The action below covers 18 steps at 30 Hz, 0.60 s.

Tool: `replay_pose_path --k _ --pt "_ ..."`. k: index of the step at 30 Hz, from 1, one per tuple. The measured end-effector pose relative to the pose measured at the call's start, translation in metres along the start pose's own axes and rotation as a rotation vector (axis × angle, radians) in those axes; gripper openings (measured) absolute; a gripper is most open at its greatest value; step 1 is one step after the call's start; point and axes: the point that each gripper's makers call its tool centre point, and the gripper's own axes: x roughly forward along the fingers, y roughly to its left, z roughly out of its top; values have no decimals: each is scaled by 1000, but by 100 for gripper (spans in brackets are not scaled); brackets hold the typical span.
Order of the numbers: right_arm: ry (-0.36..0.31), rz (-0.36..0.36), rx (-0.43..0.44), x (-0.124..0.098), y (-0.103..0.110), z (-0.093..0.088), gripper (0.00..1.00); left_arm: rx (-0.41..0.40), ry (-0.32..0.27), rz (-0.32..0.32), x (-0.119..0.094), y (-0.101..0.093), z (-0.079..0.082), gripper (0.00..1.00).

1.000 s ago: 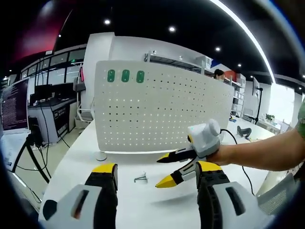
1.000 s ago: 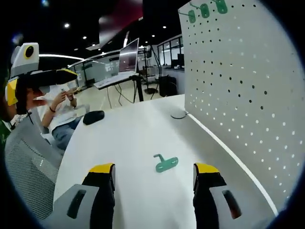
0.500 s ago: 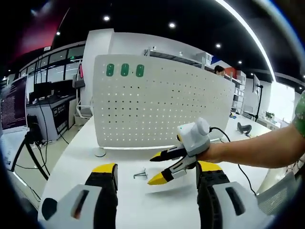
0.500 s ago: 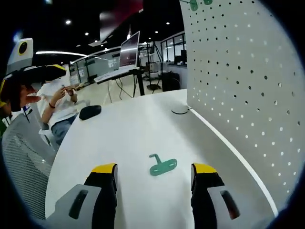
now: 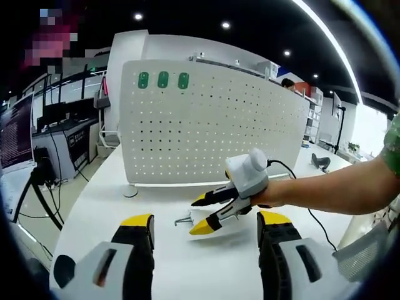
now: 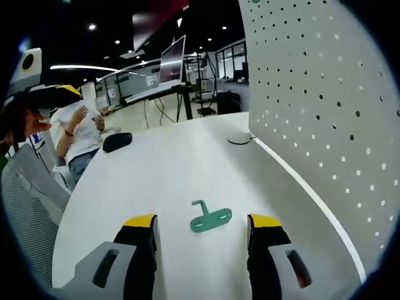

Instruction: Insert the hook assembly into the mounting plate slot until the hook locks in place.

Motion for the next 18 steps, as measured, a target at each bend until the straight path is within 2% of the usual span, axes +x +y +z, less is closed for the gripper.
replay_pose_path --k 18 --pt "2 21 -84 6 -2 1 45 -14 18 -1 1 1 -5 67"
